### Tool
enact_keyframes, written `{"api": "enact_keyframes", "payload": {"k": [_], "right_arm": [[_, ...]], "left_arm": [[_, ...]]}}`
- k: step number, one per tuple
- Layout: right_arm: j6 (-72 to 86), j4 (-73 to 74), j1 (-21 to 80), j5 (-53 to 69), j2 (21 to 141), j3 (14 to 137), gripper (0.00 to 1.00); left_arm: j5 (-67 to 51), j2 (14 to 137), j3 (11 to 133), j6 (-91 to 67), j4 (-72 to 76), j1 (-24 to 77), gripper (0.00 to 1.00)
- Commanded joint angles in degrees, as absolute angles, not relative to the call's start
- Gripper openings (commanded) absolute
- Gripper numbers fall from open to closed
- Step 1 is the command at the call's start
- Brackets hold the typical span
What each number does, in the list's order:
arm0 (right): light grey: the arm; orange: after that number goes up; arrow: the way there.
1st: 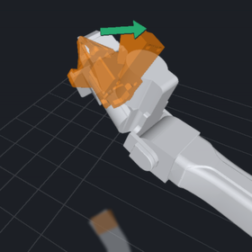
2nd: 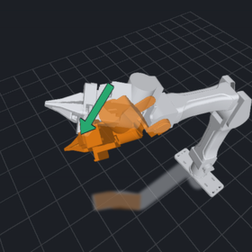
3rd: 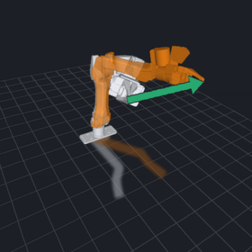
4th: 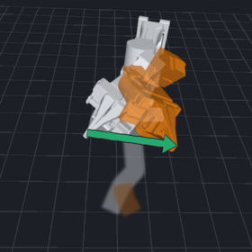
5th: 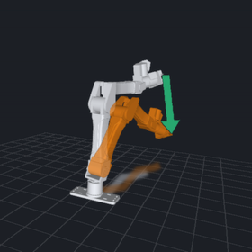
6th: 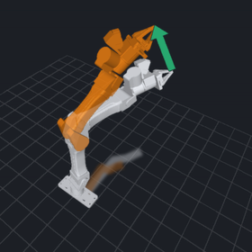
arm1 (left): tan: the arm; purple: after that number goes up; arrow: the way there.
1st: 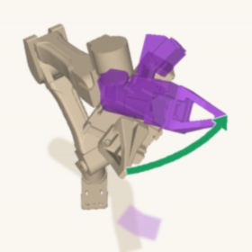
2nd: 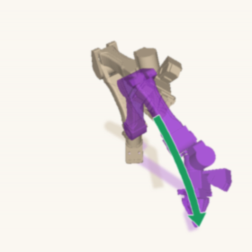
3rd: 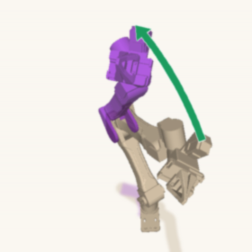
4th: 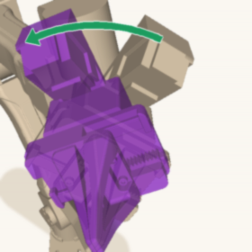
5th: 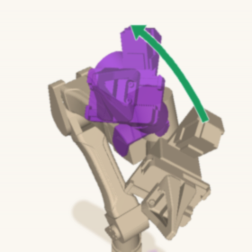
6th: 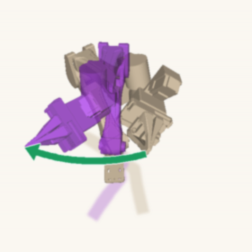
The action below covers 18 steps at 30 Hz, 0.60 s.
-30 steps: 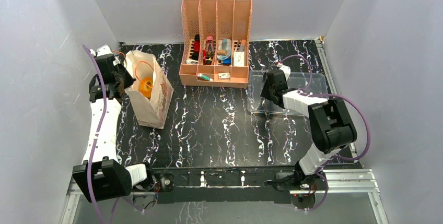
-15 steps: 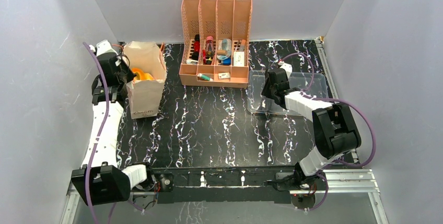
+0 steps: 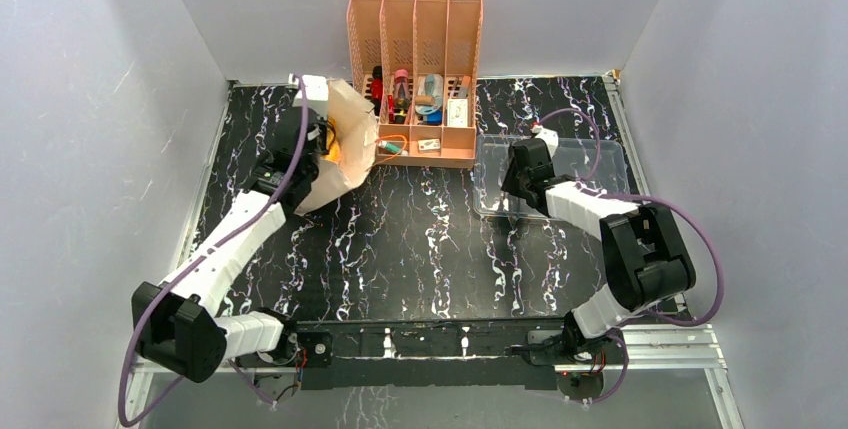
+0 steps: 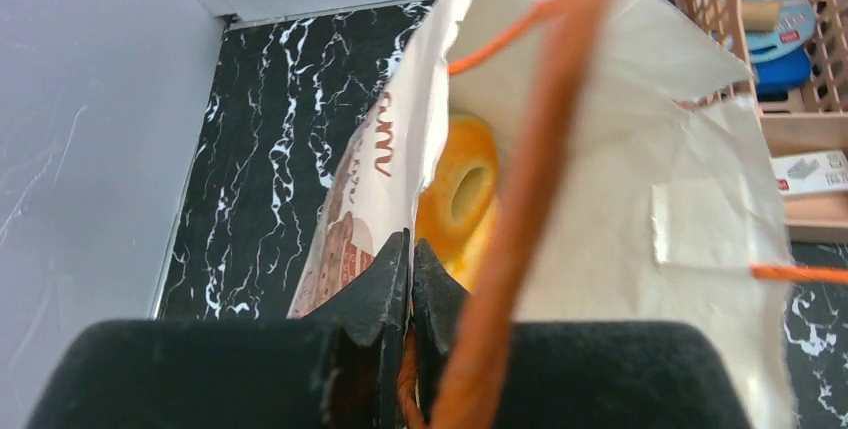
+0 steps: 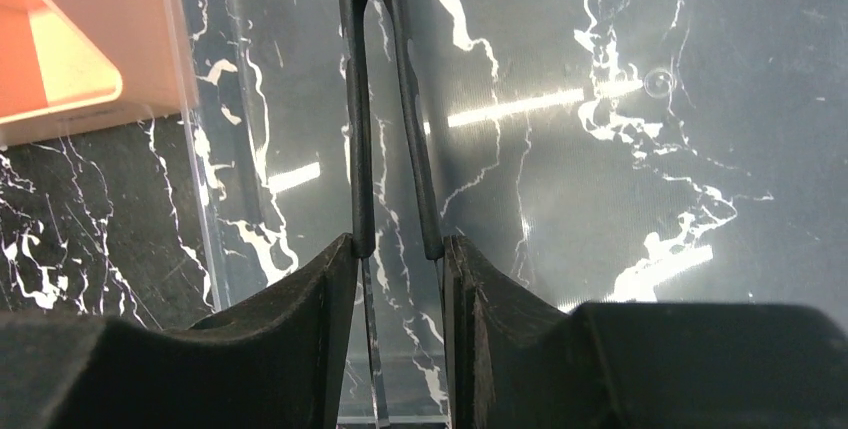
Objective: Take the fake bread out of the paper bag
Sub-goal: Adjust the paper bag at the center of the board.
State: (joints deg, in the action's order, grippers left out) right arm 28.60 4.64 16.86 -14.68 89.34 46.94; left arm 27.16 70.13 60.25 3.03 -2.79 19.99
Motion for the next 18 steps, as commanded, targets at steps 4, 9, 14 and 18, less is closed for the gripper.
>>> {"api": "enact_keyframes", "payload": {"k": [4,9,14,18], "right_arm": [[27.5,2.8,17.3,-15.4,85.4,45.4,0.21],[27.6,2.3,18.0,-15.1,82.8,43.9,0.21],[27.1,3.9,19.4,-15.5,78.2,43.7,0.21],[26.3,6.4,20.5,-16.1,74.5,45.0,0.21]], "left_arm": [[33.0,66.3,51.7,11.2,5.4,25.2,0.00],[32.6,61.9,47.4,9.6,3.3,26.6,0.00],[32.3,57.8,45.2,8.3,0.9,28.7,0.00],[34.8,55.2,44.5,10.6,0.9,30.7,0.00]]}}
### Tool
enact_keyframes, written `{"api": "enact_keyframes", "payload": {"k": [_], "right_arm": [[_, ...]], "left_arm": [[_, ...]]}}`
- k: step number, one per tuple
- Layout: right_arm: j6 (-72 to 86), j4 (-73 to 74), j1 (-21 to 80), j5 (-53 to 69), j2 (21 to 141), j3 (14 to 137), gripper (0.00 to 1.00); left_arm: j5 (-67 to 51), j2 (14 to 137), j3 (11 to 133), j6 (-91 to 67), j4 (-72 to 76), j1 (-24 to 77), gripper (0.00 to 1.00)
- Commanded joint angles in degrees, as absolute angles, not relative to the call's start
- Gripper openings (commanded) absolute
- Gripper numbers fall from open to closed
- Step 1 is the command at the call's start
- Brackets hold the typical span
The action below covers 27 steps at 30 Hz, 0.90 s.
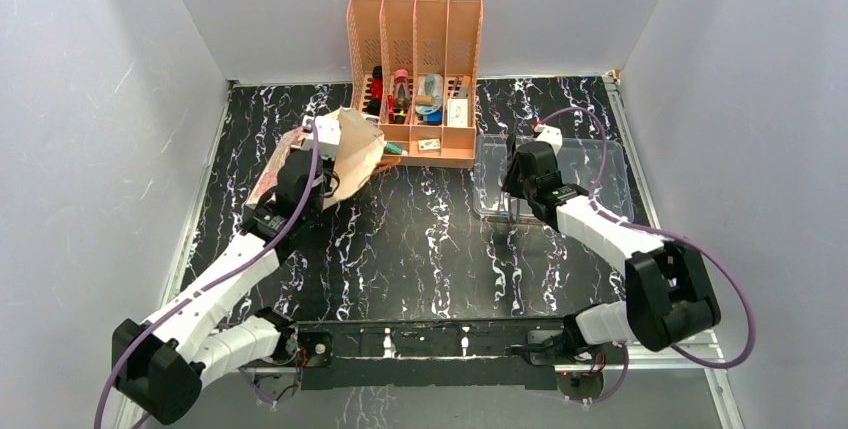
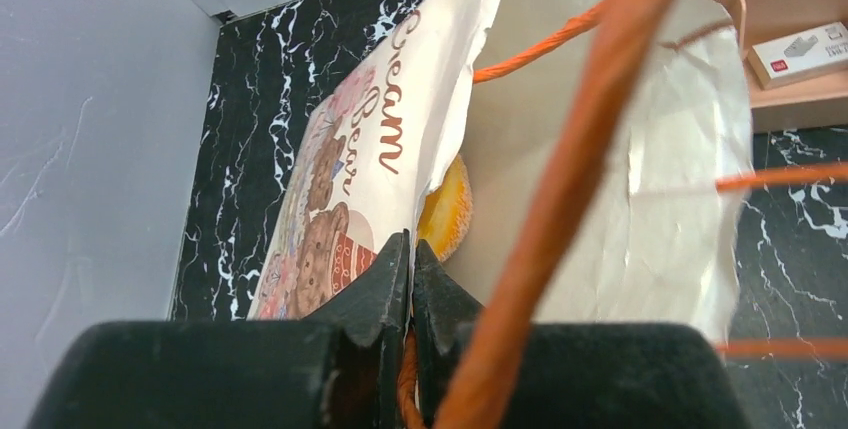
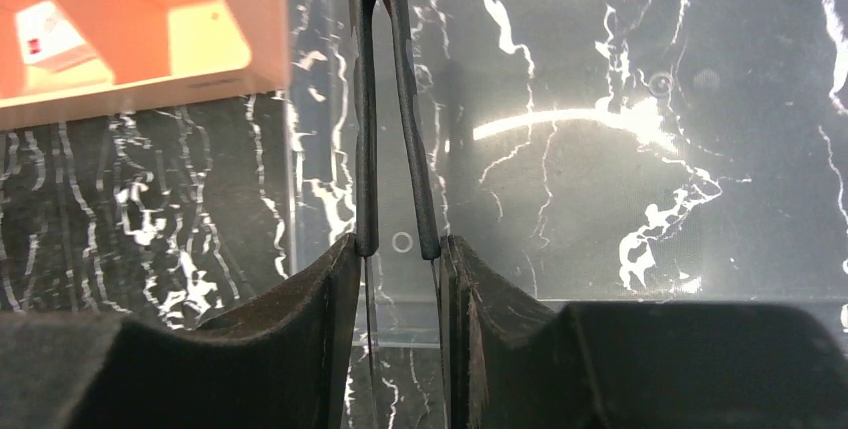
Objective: Take the fake bread out of the paper bag
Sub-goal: Adjust the paper bag at the center of the board.
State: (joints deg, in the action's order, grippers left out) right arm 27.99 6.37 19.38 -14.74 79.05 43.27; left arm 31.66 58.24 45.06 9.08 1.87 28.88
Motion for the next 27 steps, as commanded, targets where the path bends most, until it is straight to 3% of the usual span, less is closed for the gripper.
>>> {"api": "enact_keyframes", "payload": {"k": [1,9,27], "right_arm": [[26.1,7.1,21.0,-16.2,73.6,45.5,0.21],[25.2,11.9,25.4,-16.9,67.8,48.9,0.21],[26.8,19.1,49.4,-23.2,67.5,53.6,0.20]], "left_arm": [[36.0,54.8,44.5,11.1,0.5,31.2,0.00],[42.9,50.6,41.7,6.8,-4.1,35.9,0.00],[47.9,53.5,42.1,-10.6,-16.7,44.5,0.00]]}}
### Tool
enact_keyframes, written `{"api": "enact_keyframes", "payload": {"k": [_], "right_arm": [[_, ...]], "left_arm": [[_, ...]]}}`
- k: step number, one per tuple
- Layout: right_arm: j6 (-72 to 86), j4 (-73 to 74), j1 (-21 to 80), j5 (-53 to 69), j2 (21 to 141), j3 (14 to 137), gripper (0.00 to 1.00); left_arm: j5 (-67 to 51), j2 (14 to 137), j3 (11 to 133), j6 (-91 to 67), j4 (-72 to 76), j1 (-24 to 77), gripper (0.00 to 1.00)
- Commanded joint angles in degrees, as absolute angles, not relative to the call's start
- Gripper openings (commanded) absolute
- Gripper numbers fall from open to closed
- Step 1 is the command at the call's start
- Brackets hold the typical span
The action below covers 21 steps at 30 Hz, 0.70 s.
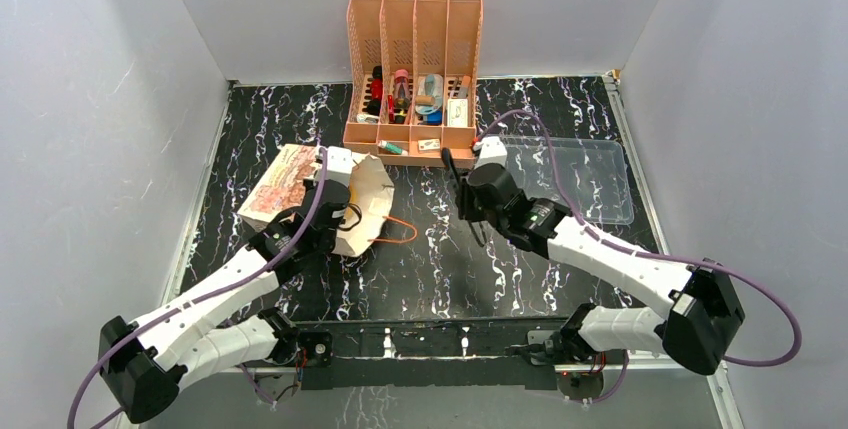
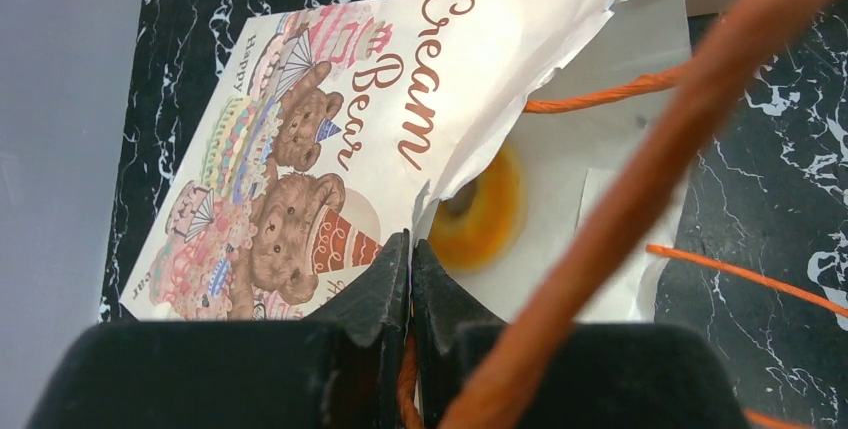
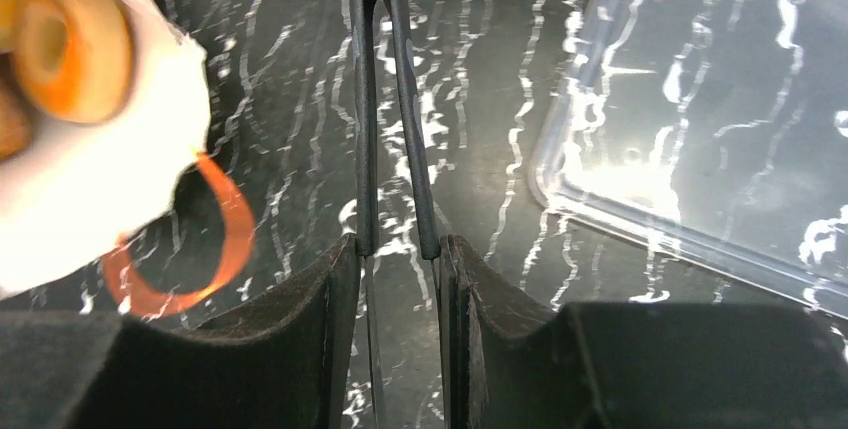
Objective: Take the fake bread out of the paper bag
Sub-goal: Adjust the paper bag at the center of the board, then take out the fake bread from the paper bag.
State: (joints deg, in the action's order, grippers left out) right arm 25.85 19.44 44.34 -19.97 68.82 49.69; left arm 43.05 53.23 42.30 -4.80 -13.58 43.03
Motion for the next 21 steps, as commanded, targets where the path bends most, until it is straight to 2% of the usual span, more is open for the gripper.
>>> {"api": "enact_keyframes", "payload": {"k": [1,11,21], "right_arm": [[27.2,19.2,51.0,-23.7,67.7,53.6,0.20],[33.3,17.5,66.8,-26.9,71.5,52.3,0.20],[35.9,10.0,70.1,-20.1,78.5,52.5,0.22]], "left_arm": [[48.7,53.6,42.1,-11.6,-17.2,44.9,0.00],[52.5,53.5,41.9,-17.8,-19.6,46.3,0.00],[52.4,51.2,39.8,-21.4,-20.0,47.0,0.00]]}}
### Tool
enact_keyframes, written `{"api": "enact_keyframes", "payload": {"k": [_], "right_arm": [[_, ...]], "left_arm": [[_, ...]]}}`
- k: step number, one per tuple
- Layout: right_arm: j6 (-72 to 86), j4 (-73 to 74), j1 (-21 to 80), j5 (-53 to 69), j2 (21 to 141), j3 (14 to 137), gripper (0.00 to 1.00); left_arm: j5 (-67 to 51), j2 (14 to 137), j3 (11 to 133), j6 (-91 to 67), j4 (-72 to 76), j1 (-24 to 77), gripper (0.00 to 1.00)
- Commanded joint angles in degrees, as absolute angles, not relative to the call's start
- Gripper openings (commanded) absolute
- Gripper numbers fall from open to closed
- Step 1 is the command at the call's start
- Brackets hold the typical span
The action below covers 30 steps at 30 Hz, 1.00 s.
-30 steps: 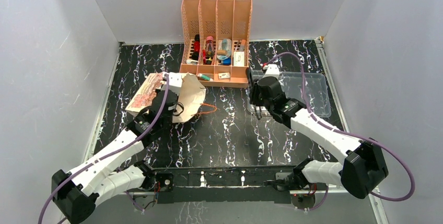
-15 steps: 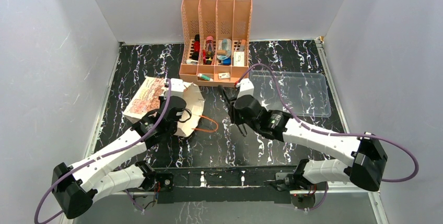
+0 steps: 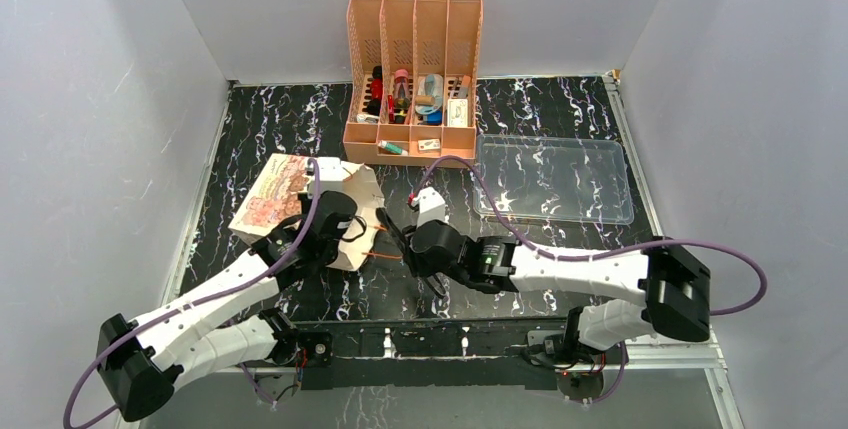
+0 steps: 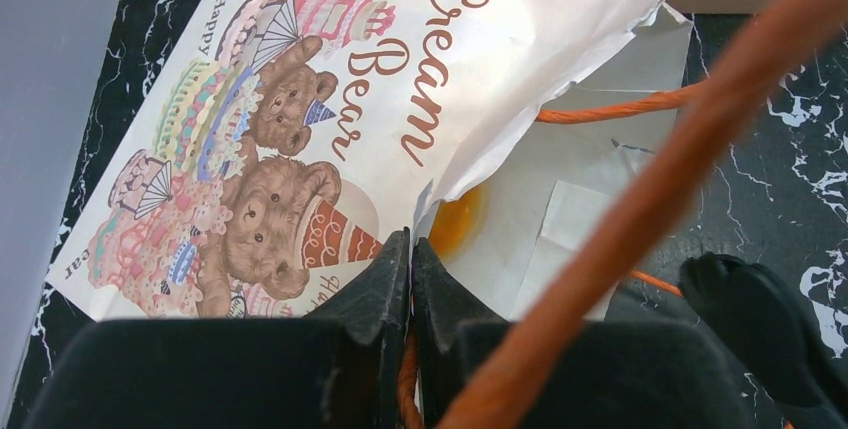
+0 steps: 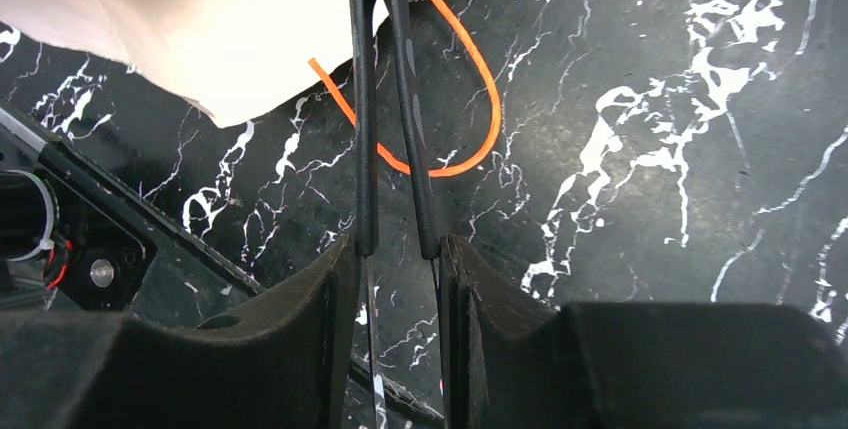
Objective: Take the fake bread out of the paper bag
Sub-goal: Take out the fake bread from the paper bag.
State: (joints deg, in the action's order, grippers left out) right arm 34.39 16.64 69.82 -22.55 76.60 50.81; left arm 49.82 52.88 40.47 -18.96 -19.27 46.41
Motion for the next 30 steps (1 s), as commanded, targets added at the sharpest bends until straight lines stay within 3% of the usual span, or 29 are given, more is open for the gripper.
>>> {"api": "enact_keyframes", "payload": {"k": [1,14,30], "right_arm": [[35.8,9.4,70.1,-19.8,79.2,52.7,0.22],[33.4,5.8,69.7,-14.5,91.6,60.4,0.27],[37.3,-0.1,62.4,0.9,96.6,60.0,0.41]], "left_arm": [[52.4,51.0,39.7,-21.4,-19.9,47.1,0.00],[49.4,44.7,34.1,-13.1,-10.4,47.9,0.00],[41.7,44.5,34.7,-8.4,-7.6,47.9,0.00]]}}
